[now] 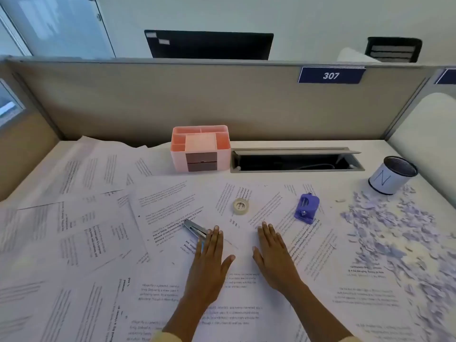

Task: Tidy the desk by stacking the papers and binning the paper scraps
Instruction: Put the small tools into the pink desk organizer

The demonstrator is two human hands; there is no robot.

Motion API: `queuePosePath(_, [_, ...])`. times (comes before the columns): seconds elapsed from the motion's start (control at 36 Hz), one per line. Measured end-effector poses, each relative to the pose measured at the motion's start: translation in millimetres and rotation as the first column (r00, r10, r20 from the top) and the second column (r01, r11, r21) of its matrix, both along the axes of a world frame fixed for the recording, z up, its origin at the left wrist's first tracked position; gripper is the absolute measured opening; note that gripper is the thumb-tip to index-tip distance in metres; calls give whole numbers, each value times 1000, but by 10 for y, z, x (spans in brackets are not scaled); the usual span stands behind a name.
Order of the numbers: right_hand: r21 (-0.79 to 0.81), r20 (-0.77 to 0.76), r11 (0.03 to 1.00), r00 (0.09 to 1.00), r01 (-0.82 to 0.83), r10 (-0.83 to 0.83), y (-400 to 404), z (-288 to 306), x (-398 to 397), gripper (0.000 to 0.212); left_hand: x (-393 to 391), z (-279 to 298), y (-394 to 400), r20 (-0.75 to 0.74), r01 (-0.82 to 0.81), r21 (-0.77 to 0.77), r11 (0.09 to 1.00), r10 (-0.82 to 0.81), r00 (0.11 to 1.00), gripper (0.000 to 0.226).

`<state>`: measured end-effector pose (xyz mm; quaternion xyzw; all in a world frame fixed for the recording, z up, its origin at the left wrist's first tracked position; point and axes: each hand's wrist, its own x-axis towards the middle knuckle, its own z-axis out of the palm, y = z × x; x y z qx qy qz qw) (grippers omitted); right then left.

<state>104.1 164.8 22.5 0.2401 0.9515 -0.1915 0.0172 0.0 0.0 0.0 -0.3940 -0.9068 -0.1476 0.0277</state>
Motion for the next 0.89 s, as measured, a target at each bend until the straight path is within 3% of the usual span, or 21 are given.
queuePosePath(0.44, [89, -16, 995, 999, 43, -42, -105, -145, 42, 73, 42, -131, -35, 59, 64, -93, 994, -58, 997, 66])
queuePosePath(0.89, [149, -50, 987, 998, 55, -48, -106, -169, 55, 74, 65, -108, -56, 77, 75, -68, 995, -70, 995, 65])
